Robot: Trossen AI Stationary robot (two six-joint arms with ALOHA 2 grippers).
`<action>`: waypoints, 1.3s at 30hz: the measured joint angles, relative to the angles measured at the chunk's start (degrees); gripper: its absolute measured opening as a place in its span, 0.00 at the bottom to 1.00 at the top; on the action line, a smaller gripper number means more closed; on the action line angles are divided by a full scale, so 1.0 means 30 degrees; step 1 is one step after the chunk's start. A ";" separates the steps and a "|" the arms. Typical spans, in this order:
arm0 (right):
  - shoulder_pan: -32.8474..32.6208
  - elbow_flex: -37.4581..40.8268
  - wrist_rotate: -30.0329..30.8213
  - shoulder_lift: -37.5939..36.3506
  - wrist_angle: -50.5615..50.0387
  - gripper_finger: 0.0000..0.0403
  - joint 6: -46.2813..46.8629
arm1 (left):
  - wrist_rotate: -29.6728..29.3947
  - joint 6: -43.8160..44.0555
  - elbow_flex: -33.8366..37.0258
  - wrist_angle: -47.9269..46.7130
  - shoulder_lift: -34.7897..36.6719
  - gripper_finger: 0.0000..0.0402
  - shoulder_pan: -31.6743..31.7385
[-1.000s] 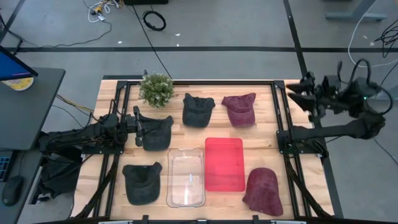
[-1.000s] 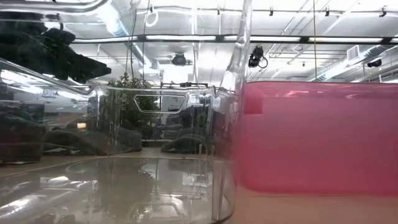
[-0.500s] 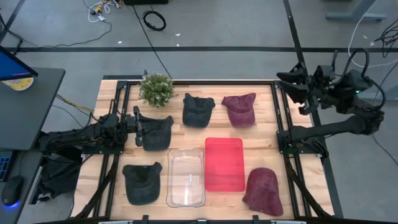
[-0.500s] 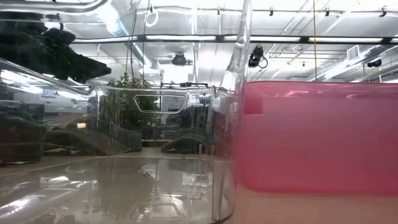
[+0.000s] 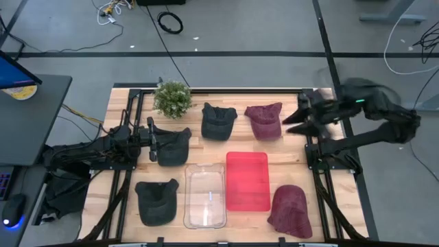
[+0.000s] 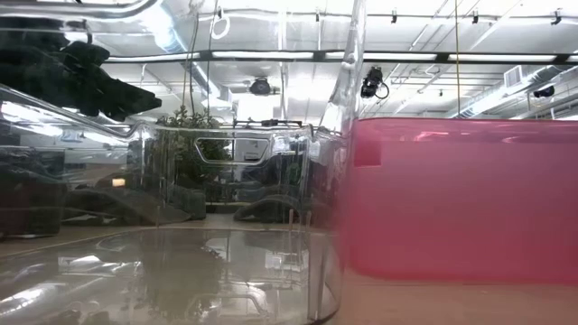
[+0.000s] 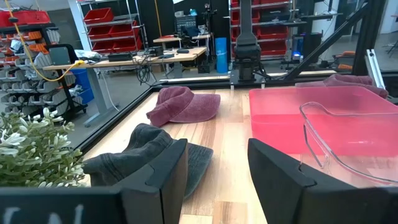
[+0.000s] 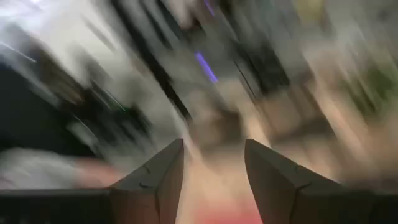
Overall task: Pick & Place hat
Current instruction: Put the bottom red cap into the red bin
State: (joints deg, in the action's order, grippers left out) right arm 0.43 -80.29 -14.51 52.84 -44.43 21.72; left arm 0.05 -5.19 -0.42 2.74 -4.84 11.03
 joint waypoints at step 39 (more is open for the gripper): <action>-1.9663 -0.4424 0.6650 1.2605 -1.4923 0.43 1.9809 | -0.0002 0.0004 -0.0001 -0.0022 -0.0007 0.43 -0.0007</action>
State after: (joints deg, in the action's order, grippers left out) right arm -58.56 -93.56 5.44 90.65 -89.20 81.15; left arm 0.05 -5.18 -0.42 2.68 -4.86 11.00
